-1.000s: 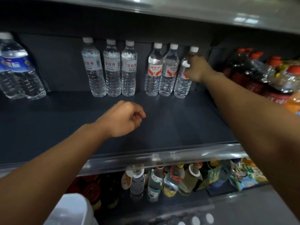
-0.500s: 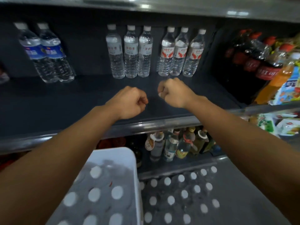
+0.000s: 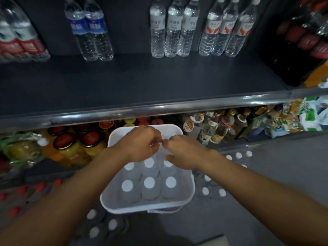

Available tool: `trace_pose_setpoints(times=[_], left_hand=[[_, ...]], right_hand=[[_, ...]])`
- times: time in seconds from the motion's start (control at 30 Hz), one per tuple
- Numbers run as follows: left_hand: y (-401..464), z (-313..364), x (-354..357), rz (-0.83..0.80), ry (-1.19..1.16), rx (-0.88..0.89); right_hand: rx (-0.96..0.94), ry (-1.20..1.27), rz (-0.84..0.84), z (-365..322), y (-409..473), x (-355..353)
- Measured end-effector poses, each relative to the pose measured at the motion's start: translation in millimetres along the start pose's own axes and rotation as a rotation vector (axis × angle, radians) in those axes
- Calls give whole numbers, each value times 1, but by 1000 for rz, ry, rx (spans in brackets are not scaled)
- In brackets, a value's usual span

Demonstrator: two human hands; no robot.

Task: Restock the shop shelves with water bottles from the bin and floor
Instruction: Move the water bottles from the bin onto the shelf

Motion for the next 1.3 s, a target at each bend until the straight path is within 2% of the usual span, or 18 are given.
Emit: trace_pose_setpoints(times=[0.13, 0.3, 0.53, 0.7, 0.93, 1.17, 1.3], left_hand=[[-9, -11, 37, -76, -19, -59], [-12, -22, 53, -132, 5, -101], [-14, -30, 51, -128, -10, -137], [-12, -33, 42, -118, -20, -154], [-1, -33, 14, -38, -12, -92], [10, -35, -13, 58, -46, 28], [16, -33, -38, 139, -30, 107]], right_hand=[[-8, -116, -111, -1, 4, 36], [19, -167, -172, 3, 17, 61], [5, -77, -172, 16, 21, 65], [-55, 27, -61, 13, 15, 30], [-80, 102, 80, 4, 2, -28], [0, 110, 213, -7, -15, -69], [79, 4, 310, -7, -22, -91]])
Point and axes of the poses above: each hand's wrist, its own y-axis towards the middle knuckle, its own x-axis out of the palm, z = x × y, the point moved 7 cm from there along y, towards the middle knuckle, and after that the axes turned 14 degrees about y, right-handed, at the moved point
